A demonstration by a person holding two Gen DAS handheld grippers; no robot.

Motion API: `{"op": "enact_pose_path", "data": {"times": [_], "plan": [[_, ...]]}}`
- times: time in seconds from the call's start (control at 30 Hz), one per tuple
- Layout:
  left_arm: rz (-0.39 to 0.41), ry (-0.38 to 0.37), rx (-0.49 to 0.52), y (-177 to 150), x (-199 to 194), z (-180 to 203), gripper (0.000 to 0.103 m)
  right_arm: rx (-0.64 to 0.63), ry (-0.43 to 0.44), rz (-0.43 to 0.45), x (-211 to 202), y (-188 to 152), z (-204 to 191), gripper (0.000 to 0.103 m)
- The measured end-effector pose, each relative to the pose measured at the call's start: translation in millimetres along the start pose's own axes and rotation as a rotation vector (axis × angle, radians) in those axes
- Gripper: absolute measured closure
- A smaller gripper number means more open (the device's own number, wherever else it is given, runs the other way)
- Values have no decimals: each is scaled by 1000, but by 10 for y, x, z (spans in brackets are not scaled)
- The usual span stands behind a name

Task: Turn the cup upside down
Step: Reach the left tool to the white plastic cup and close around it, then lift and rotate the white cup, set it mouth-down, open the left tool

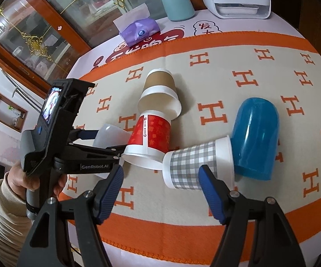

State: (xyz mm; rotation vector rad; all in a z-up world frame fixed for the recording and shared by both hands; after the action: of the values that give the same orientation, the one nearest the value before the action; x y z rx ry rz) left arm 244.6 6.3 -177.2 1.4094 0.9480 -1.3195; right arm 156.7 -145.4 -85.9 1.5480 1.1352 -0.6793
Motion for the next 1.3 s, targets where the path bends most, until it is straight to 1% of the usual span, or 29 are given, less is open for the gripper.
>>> {"op": "enact_pose_path", "data": {"times": [0.07,0.1,0.13,0.2,0.37,0.57,0.6,0.73,0.83,0.93,1.0,1.17,1.2,1.27,1.3], "plan": [[-18,-15,-17,2,53,-32,30,5,2,3,-9,-3,10,33],[-30,-26,-27,1,74,-48,37,7,3,4,-13,-6,15,33],[-48,-44,-48,-3,102,-75,39,9,4,5,-15,-8,18,33],[-50,-65,-84,-12,111,-124,40,12,7,6,-16,-18,25,33],[-49,-88,-163,-101,81,-237,41,18,16,7,-39,-60,25,33],[-33,-98,-208,-287,-98,-303,41,19,28,27,-154,-125,6,33],[-28,-98,-209,-414,-187,-362,41,19,30,29,-174,-143,4,33],[-28,-108,-212,-632,-404,-308,41,22,41,39,-254,-226,9,33],[-35,-122,-204,-840,-542,-199,41,31,45,41,-292,-338,34,33],[-45,-152,-217,-1123,-634,-71,41,39,46,30,-286,-474,66,33],[-44,-171,-231,-1256,-652,54,41,46,46,14,-261,-586,103,33],[-26,-260,-302,-1606,-606,264,41,81,40,-26,-174,-812,235,33],[-25,-270,-313,-1582,-564,328,41,92,41,-34,-157,-847,265,33],[-24,-305,-346,-1673,-506,364,40,107,42,-44,-135,-902,310,33],[-25,-310,-355,-1693,-470,355,40,112,42,-47,-128,-922,327,33]]}}
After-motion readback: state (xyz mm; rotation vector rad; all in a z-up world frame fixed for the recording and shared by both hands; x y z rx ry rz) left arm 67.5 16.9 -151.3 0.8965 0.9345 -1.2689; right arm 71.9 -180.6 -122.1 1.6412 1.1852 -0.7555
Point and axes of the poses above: each gripper's, at about its wrist camera, not at the fingertips, and x roughly the way its jaws point, z to its right, y to its top, the point moved 1 cm from there along x, roughly the way its jaws point, and after that the axes turned 8 degrees about -x, right-handed, at the moved point
